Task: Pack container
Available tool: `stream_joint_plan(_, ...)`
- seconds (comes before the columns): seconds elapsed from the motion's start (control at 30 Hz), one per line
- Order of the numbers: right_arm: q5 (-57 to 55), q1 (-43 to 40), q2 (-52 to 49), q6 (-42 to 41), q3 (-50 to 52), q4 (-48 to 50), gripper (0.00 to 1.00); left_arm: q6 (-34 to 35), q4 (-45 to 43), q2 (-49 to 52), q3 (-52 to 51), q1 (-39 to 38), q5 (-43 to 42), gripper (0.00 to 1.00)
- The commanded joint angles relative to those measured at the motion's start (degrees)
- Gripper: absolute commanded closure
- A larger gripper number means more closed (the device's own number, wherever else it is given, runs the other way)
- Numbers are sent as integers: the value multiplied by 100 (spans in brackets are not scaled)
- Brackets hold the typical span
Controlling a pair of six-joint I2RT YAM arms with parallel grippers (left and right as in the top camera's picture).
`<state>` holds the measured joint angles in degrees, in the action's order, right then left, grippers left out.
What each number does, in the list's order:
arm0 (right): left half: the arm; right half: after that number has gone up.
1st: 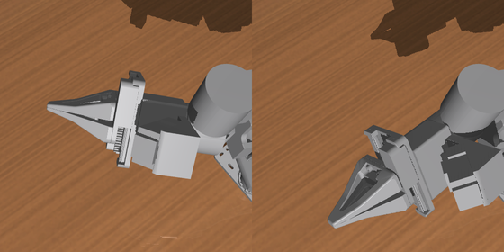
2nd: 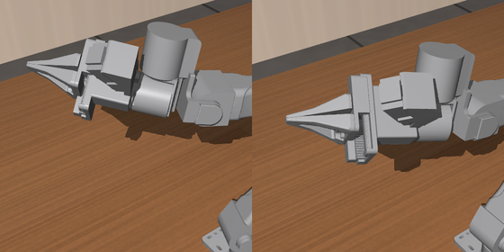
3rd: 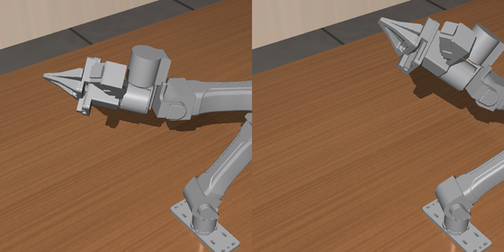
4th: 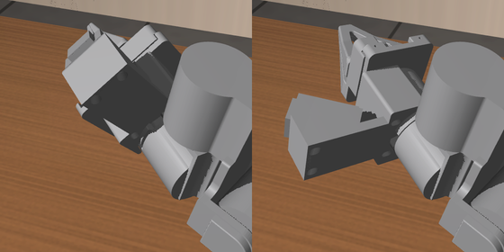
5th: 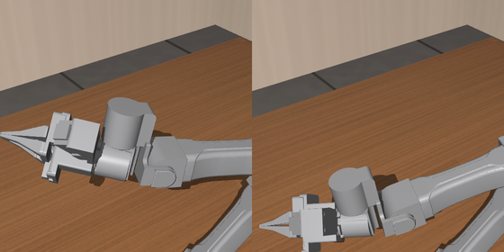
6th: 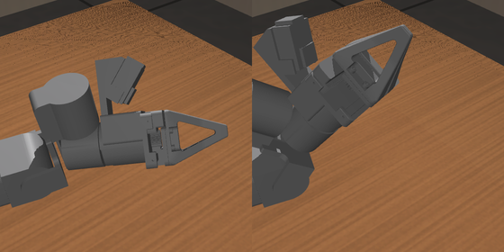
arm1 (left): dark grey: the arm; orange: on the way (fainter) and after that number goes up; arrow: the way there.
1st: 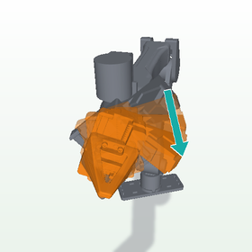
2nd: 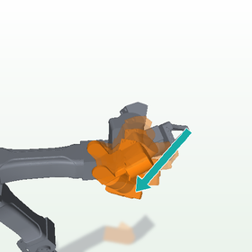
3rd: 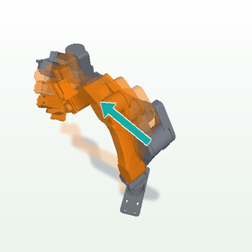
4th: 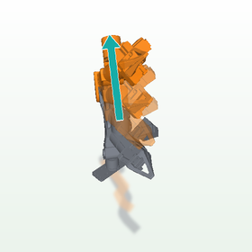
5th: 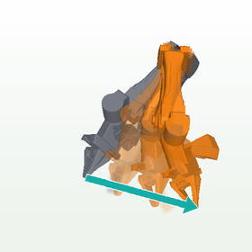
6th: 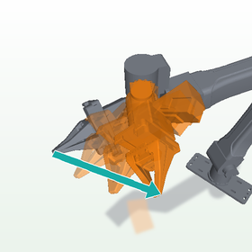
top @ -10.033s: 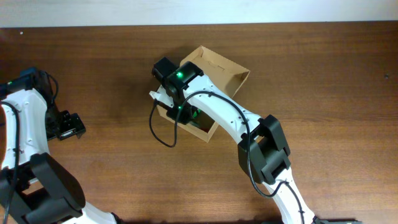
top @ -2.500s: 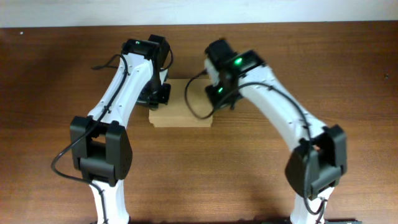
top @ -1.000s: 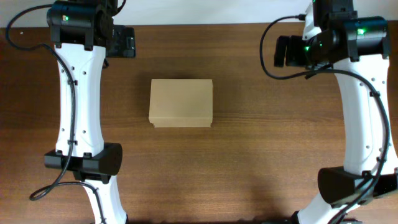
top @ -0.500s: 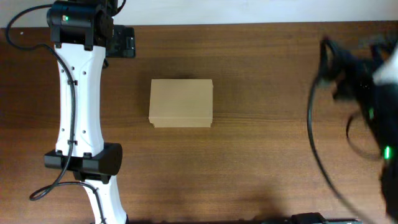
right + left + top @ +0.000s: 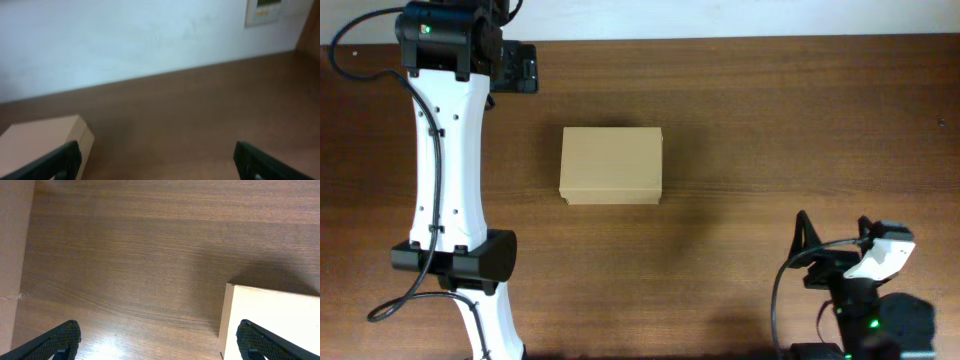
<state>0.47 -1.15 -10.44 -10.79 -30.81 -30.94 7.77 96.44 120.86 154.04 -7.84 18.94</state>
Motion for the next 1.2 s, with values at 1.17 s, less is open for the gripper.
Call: stream_joint_plan(1.17, 37, -48, 1029, -61, 2769, 2009, 1, 33, 7, -20, 52, 13, 81, 0)
